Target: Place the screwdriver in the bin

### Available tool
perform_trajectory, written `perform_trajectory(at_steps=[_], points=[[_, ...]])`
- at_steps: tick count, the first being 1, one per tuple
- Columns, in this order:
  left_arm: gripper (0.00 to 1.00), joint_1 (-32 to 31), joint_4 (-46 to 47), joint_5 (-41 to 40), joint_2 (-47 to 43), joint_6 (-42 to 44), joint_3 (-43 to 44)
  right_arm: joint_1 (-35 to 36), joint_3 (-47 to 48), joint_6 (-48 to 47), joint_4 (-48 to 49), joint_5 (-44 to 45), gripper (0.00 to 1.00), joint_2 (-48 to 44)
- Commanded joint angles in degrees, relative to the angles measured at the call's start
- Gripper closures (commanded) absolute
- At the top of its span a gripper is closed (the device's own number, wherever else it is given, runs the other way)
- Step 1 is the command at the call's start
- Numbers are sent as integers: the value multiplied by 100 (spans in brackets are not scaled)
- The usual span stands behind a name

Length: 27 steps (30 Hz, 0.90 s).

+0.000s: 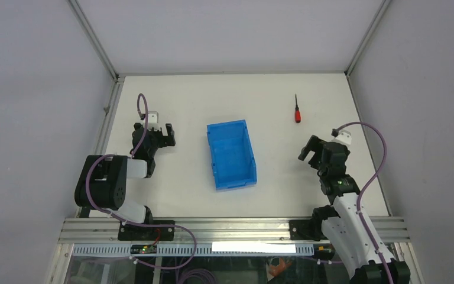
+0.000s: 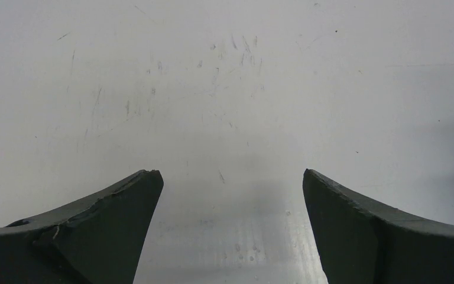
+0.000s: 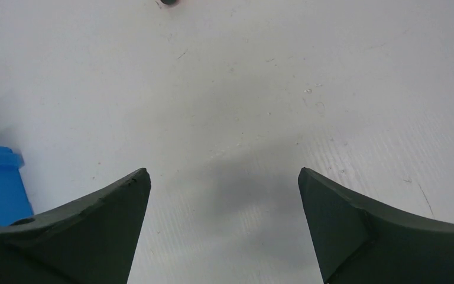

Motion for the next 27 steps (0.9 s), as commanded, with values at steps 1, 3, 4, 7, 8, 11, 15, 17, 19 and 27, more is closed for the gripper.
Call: perform_trajectory(at_steps=[1, 3, 4, 7, 8, 11, 15, 17, 19, 27], points=[[1, -66, 155, 58, -141, -93, 8, 40, 253, 93, 263, 186, 1, 151], [1, -64, 150, 58, -142, -93, 8, 35, 428, 79, 115, 208, 1, 259], [1, -66, 150, 54, -141, -93, 8, 38, 534, 43, 24, 223, 1, 335], [1, -65, 150, 53, -144, -93, 8, 40, 891, -98, -121, 277, 1, 696], [1, -64, 150, 58, -146, -94, 8, 40, 1056, -141, -150, 260, 1, 863], [1, -61, 150, 58, -142, -93, 8, 41, 1777, -294, -368, 140, 1, 1543], [1, -64, 150, 61, -147, -93, 8, 42, 3119, -540, -879, -29, 1, 2996], [1, -62, 152, 53, -147, -93, 7, 26, 3885, -627, -1263, 68, 1, 3793], [1, -64, 154, 60, -142, -93, 4, 6, 4616, -696, -1618, 146, 1, 4589], [1, -64, 151, 56, -149, -93, 8, -193, 7332, -994, -2661, -185, 4, 7489]])
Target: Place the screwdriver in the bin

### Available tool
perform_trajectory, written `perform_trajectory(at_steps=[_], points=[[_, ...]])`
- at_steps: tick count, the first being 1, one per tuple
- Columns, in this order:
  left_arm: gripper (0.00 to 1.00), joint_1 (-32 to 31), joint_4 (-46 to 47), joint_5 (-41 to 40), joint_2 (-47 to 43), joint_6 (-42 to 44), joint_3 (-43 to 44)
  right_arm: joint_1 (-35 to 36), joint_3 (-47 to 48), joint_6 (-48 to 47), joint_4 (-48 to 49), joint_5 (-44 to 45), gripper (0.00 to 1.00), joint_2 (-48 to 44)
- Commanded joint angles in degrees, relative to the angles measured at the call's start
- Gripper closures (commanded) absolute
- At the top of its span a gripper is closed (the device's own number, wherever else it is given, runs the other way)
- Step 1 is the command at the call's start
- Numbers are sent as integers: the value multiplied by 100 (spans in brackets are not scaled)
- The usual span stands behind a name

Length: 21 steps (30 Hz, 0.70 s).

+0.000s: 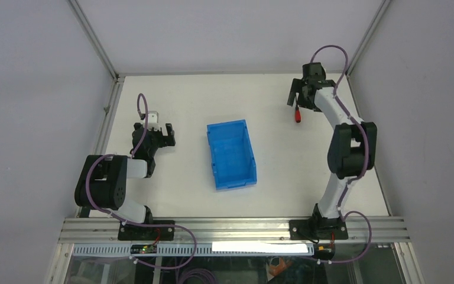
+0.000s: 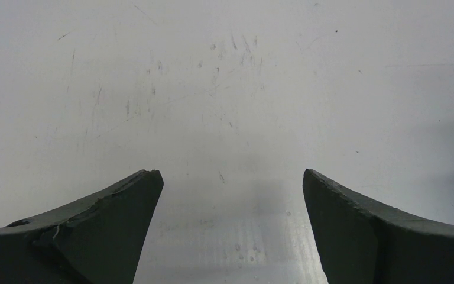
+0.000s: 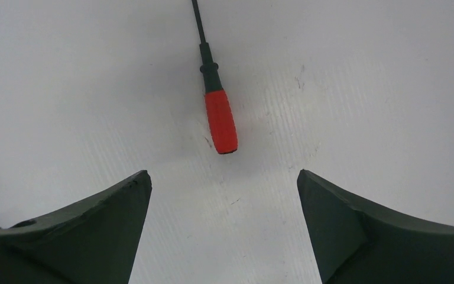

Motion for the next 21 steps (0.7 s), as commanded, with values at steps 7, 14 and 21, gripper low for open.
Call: perform_trajectory(at_steps=[7, 14, 21], points=[[1, -67, 152, 59, -146, -93, 9, -152, 1781, -404, -1046, -159, 9, 1881], [1, -69, 153, 56, -141, -93, 8, -176, 2000, -493, -1020, -382, 27, 2495], [1, -65, 152, 57, -146, -93, 8, -180, 2014, -557, -1073, -597, 85, 2369]])
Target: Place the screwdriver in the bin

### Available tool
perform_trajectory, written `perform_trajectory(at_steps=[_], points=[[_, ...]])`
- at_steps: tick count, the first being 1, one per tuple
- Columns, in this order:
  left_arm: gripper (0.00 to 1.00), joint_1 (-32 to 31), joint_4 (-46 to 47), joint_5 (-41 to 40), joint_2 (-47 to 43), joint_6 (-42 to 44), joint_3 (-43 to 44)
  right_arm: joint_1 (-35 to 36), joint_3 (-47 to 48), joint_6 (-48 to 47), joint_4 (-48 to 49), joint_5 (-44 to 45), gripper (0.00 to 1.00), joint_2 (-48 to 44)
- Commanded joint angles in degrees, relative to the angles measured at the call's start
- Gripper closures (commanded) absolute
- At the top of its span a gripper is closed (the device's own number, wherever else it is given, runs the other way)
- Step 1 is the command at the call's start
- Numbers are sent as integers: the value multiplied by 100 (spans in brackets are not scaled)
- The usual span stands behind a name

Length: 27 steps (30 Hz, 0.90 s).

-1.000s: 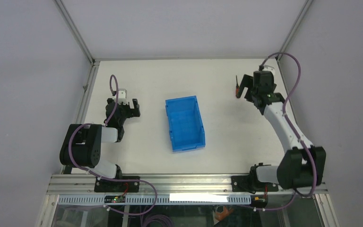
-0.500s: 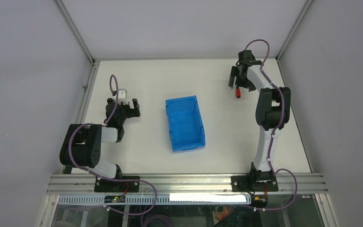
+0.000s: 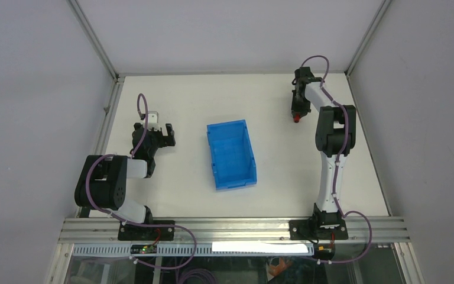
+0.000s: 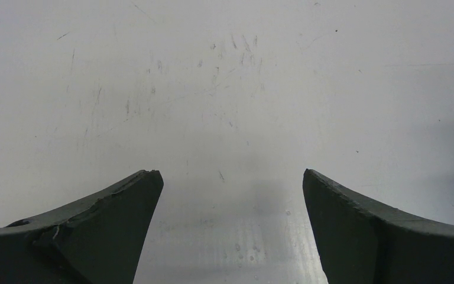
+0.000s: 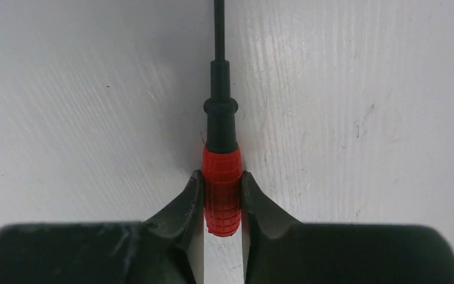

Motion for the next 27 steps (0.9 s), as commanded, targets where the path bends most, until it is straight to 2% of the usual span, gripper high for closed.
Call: perform_trajectory(at_steps=[1, 5, 15, 21, 27], points=[[1, -62, 154, 57, -145, -93, 8, -36, 192, -109, -152, -189, 90, -225], [1, -66, 150, 57, -149, -93, 8, -27, 175, -126, -369, -113, 97, -771], [1, -66, 150, 56, -147, -93, 8, 133, 68, 68, -1297, 3, 97, -2216], [1, -62, 150, 48, -143, -93, 8, 991, -295, 262, -1413, 276, 94, -3226], [1, -67, 150, 56, -146, -93, 8, 2697, -759, 439, -1055, 320, 94, -4089]])
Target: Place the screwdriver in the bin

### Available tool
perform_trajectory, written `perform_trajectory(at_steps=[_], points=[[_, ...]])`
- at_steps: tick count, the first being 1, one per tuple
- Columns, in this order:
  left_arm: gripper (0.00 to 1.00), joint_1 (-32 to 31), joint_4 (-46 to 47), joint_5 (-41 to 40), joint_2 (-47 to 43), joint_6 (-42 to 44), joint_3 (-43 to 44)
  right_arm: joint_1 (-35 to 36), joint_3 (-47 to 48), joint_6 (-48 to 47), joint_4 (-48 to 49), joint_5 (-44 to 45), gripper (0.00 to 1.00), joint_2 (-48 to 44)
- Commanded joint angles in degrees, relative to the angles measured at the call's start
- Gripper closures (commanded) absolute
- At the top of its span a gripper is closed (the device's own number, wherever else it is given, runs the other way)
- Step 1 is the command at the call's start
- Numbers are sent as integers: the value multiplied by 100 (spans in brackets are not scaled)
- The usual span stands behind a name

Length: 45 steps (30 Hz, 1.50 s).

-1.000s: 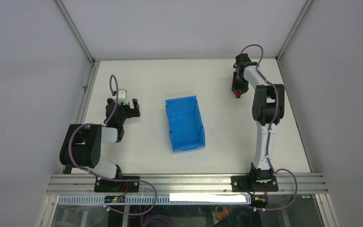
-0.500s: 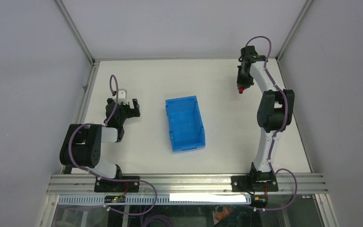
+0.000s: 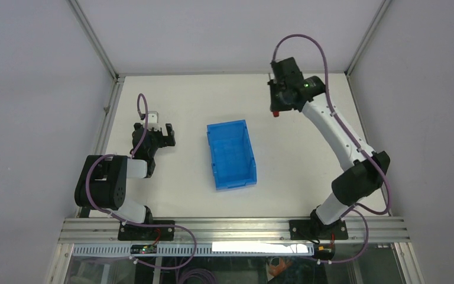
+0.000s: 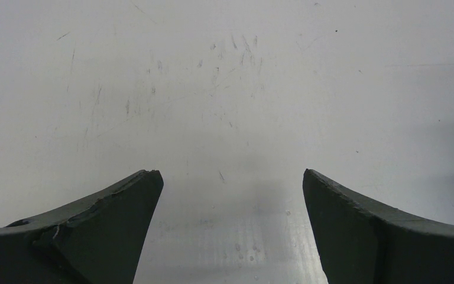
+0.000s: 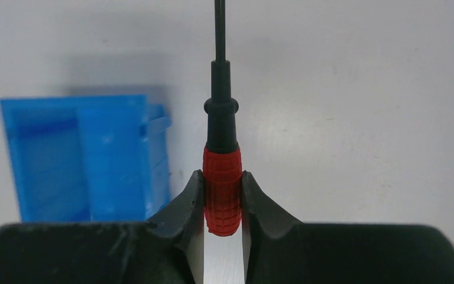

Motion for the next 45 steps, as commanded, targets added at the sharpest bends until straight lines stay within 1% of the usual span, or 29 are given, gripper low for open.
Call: perform_trajectory(at_steps=[1, 3, 4, 5, 11, 16, 21, 25, 28, 30, 35, 36, 40, 43, 45], points=[[1, -64, 150, 57, -142, -93, 8, 1154, -174, 195, 253, 103, 94, -638], [1, -64, 150, 59, -142, -94, 8, 1747, -316, 271, 469, 227, 93, -719], [1, -66, 150, 57, -146, -93, 8, 1882, -405, 331, 535, 264, 93, -736], [1, -65, 150, 59, -143, -93, 8, 2159, -514, 401, 693, 312, 93, -740], [1, -62, 151, 56, -146, -93, 8, 3067, -1403, 901, 1328, 684, 91, -614], [1, -61, 151, 61, -142, -93, 8, 3465, -2235, 1149, 1847, 785, 90, -472], [1, -61, 150, 53, -145, -93, 8, 3663, -2736, 1143, 2273, 611, 89, -89], [1, -62, 151, 56, -145, -93, 8, 3667, -2819, 1282, 2301, 860, 88, 378], [1, -62, 150, 58, -143, -93, 8, 3669, -2860, 1351, 2395, 898, 82, 595], [1, -63, 152, 57, -147, -93, 8, 3667, -2915, 1402, 2482, 869, 73, 693], [1, -62, 151, 58, -144, -93, 8, 3667, -2865, 1497, 2462, 845, 59, 825], [1, -64, 150, 57, -146, -93, 9, 3667, -2828, 1488, 2412, 863, 57, 820], [1, -66, 150, 61, -141, -93, 8, 3667, -2560, 1374, 2133, 1092, 56, 601], [1, -64, 150, 55, -142, -93, 8, 3659, -2213, 1279, 1820, 1497, 50, 354], [1, -65, 150, 57, -142, -93, 8, 3614, -1959, 1217, 1649, 1891, 44, 175]])
